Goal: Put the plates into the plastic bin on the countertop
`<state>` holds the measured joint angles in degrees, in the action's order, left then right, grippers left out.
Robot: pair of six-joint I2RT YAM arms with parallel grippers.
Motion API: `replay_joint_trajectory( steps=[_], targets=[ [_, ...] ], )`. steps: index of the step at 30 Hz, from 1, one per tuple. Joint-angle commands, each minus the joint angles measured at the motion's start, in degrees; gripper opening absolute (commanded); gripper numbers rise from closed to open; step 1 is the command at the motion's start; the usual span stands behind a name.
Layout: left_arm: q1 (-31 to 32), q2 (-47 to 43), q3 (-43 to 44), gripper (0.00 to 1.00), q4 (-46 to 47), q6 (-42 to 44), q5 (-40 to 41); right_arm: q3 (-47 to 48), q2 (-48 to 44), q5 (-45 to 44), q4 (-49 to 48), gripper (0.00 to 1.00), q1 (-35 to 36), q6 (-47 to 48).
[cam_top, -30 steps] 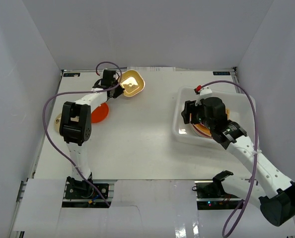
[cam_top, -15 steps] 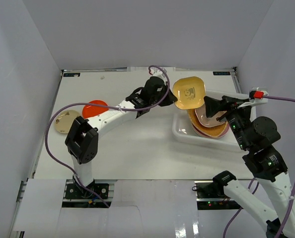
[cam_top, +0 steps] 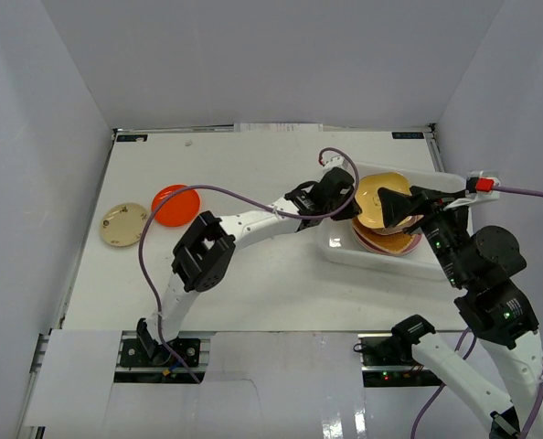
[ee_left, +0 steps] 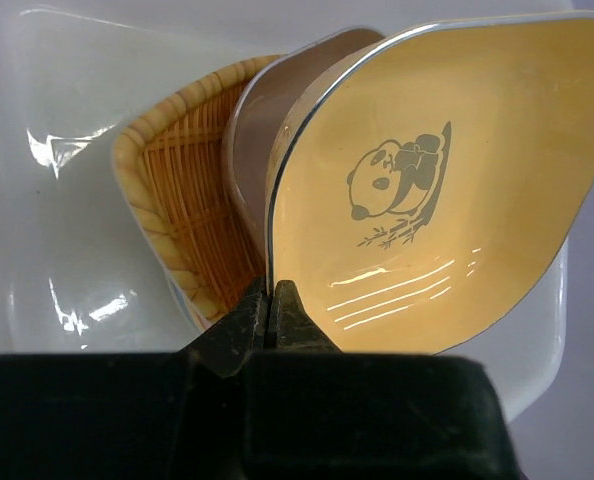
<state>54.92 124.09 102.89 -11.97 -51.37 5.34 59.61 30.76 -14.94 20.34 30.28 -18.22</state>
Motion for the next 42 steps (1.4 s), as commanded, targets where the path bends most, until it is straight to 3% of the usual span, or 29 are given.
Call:
replay_joint_trajectory(
  steps=[1,3,6,7,10,11,16,20,21,24,25,26,28,29,31,35,42],
  targets=[
    [1.42,0.43,6.16,0.0,-1.39,-2.5,3.09,1.21,-1.32,0.53,0.14,0.84,0.04,-0.68],
    [2.03,1.59,7.67,0.0,-1.92,-2.85,3.53,1.47,-1.5,0.44,0.67,0.84,0.13,-0.59],
    [2.56,2.91,9.08,0.3,-1.92,-3.03,3.09,1.91,-1.41,0.96,1.28,0.85,0.13,-0.24],
    [2.65,2.82,9.26,0.52,-1.75,-2.86,3.27,1.91,-1.41,1.31,1.37,0.85,0.04,-0.24],
    [2.48,1.68,9.78,0.8,-1.31,-1.19,4.41,1.73,-1.41,2.19,1.37,0.85,0.13,-0.15],
    [2.39,0.55,9.87,0.82,-1.3,-0.66,5.54,1.73,-1.32,2.37,1.37,0.85,0.13,-0.06],
    [-1.56,-6.21,4.09,0.83,-0.61,0.57,6.7,1.47,-0.71,6.14,0.58,0.85,0.04,-0.15],
    [-8.05,-19.73,-12.68,0.78,3.17,0.14,7.57,-0.28,2.01,11.94,-1.17,0.85,0.04,-1.64],
    [-11.46,-26.47,-20.29,0.77,3.53,0.13,8.88,-1.16,2.8,15.26,-2.05,0.85,0.13,-2.17],
    [-20.17,-41.14,-30.87,0.73,1.16,-0.48,11.96,-5.29,6.93,23.08,-7.31,0.85,0.3,-5.42],
    [-22.9,-44.95,-38.04,0.73,0.11,-0.92,12.23,-6.6,7.99,24.16,-11.07,0.85,0.48,-6.38],
    [-28.23,-48.73,-41.6,0.72,-0.33,-1.88,12.67,-9.58,10.26,25.04,-13.46,0.84,0.83,-8.13],
    [-34.05,-58.81,-51.24,0.69,-1.47,-2.06,11.8,-12.49,14.64,24.17,-19.6,0.84,3.19,-10.16],
    [-40.09,-61.23,-53.74,0.68,-2.35,-2.32,10.92,-12.59,16.59,23.56,-22.16,0.84,4.51,-10.43],
    [-45.92,-66.58,-60.13,0.68,-4.73,-2.33,7.41,-11.37,24.55,19.44,-24.46,0.84,10.39,-9.82],
    [-62.42,-71.35,-67.81,0.69,-5.88,-1.71,3.54,-1.72,40.66,15.29,-28.4,0.81,19.53,-8.23],
    [-81.0,-67.06,-75.37,0.82,-0.97,-4.34,-10.25,12.32,67.21,18.72,-36.86,0.65,21.13,-18.94]
  ],
)
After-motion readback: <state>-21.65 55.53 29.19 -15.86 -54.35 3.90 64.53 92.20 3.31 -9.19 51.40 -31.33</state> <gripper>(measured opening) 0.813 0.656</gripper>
